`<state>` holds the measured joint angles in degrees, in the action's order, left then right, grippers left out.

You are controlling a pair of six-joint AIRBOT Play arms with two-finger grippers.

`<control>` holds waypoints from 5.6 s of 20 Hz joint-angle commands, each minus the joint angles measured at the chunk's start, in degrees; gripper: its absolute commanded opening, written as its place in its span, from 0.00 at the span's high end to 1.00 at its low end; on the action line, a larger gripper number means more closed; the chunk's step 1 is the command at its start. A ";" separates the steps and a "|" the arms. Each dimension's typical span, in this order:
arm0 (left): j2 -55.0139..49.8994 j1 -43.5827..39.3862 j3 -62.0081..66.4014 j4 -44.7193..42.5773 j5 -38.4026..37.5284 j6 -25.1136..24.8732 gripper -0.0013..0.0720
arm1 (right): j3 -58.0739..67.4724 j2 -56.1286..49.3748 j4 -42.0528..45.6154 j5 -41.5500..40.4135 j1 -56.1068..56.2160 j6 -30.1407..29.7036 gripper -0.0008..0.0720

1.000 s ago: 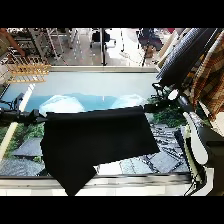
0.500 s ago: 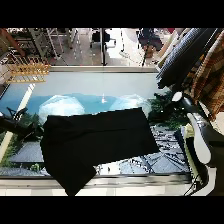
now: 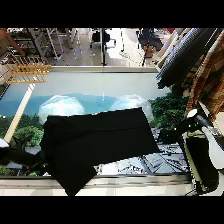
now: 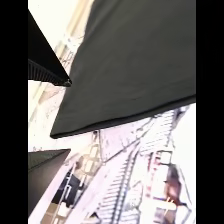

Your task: Fold the clothes and pants, and hang the long-sleeved shirts on hangers.

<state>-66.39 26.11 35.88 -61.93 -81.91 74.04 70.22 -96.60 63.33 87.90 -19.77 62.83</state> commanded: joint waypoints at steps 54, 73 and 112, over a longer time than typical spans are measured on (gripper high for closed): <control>-17.88 -23.65 17.29 21.33 26.05 -5.31 0.98 | 37.81 -4.76 24.52 -5.53 8.44 9.05 0.97; -4.26 -1.36 25.14 19.91 13.27 -9.79 0.98 | 40.04 -16.65 7.98 -37.59 66.45 30.14 0.34; 12.74 -27.39 23.04 1.51 -9.11 -7.10 0.98 | 43.69 10.19 -16.28 7.02 -4.20 27.26 0.97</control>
<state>-62.35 -1.32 61.82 -55.44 -87.66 66.37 114.78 -96.40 44.95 92.75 -12.25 86.43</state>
